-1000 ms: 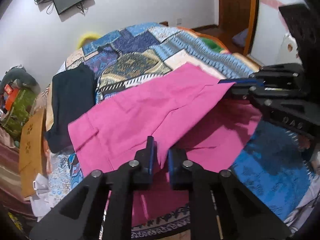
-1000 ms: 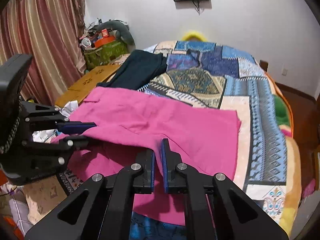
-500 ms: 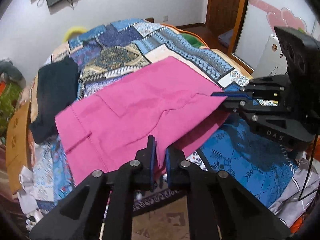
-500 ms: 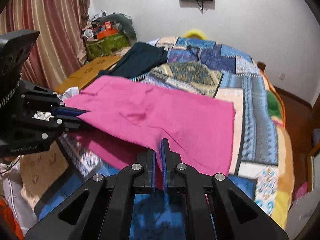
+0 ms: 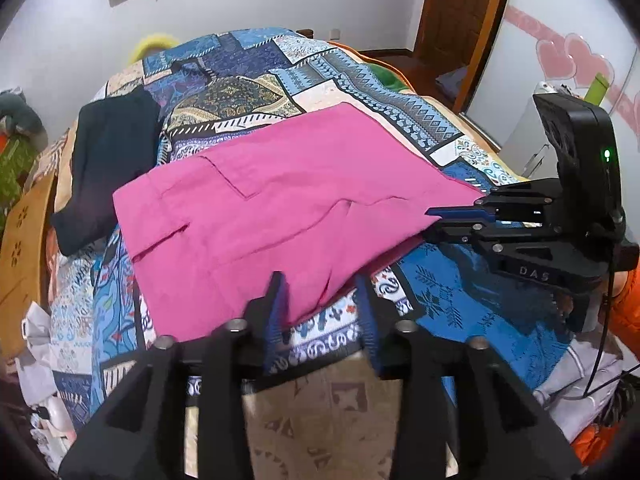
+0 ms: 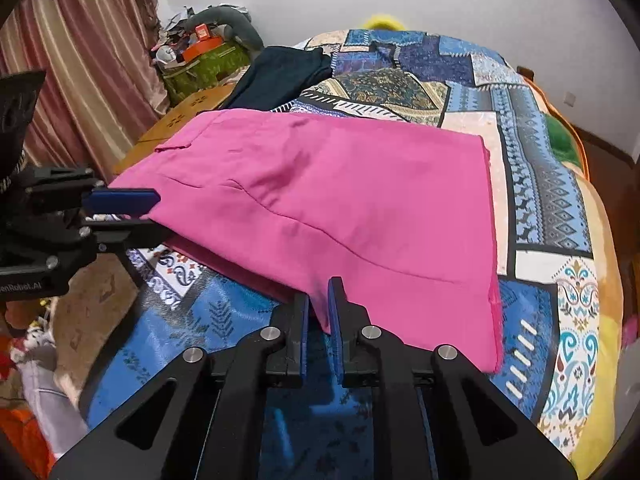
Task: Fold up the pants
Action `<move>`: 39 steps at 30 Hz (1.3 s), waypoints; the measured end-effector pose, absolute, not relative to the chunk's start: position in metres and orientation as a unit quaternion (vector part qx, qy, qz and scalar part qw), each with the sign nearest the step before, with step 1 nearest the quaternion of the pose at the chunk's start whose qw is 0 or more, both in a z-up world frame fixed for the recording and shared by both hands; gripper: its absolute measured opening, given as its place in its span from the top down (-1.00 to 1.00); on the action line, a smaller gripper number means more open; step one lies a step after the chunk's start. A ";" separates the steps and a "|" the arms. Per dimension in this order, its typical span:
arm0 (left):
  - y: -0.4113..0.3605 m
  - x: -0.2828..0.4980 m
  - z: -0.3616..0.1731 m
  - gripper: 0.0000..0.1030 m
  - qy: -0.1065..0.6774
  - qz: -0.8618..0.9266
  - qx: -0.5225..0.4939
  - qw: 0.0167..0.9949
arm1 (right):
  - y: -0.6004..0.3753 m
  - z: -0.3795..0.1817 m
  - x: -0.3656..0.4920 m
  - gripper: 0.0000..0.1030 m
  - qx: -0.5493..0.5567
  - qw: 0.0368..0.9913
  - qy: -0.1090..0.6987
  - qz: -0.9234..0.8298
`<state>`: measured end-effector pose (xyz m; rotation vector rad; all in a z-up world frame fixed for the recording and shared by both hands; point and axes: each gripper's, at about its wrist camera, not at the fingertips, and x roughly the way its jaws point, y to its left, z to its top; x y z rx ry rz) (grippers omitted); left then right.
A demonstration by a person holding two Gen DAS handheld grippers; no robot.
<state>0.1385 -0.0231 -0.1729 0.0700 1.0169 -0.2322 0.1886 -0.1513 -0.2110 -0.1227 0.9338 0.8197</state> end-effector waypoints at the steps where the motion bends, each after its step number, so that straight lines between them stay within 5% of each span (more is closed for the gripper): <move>1: -0.022 0.138 -0.172 0.00 0.488 -0.114 0.027 0.865 | -0.153 -0.210 0.188 0.77 -0.052 0.810 0.440 0.383; 16: 0.027 0.157 -0.138 -0.15 0.458 -0.062 -0.069 0.884 | -0.143 -0.160 0.188 0.49 0.016 0.824 0.393 0.407; 27: 0.040 0.156 -0.182 -0.30 0.483 -0.012 -0.038 0.875 | -0.112 -0.208 0.200 0.40 0.006 0.799 0.447 0.401; 30: 0.043 0.150 -0.184 -0.40 0.480 0.000 -0.025 0.877 | -0.122 -0.212 0.198 0.21 -0.002 0.808 0.439 0.392; 39: 0.061 0.142 -0.187 -0.49 0.480 -0.004 -0.045 0.876 | -0.171 -0.232 0.212 0.21 -0.004 0.820 0.471 0.326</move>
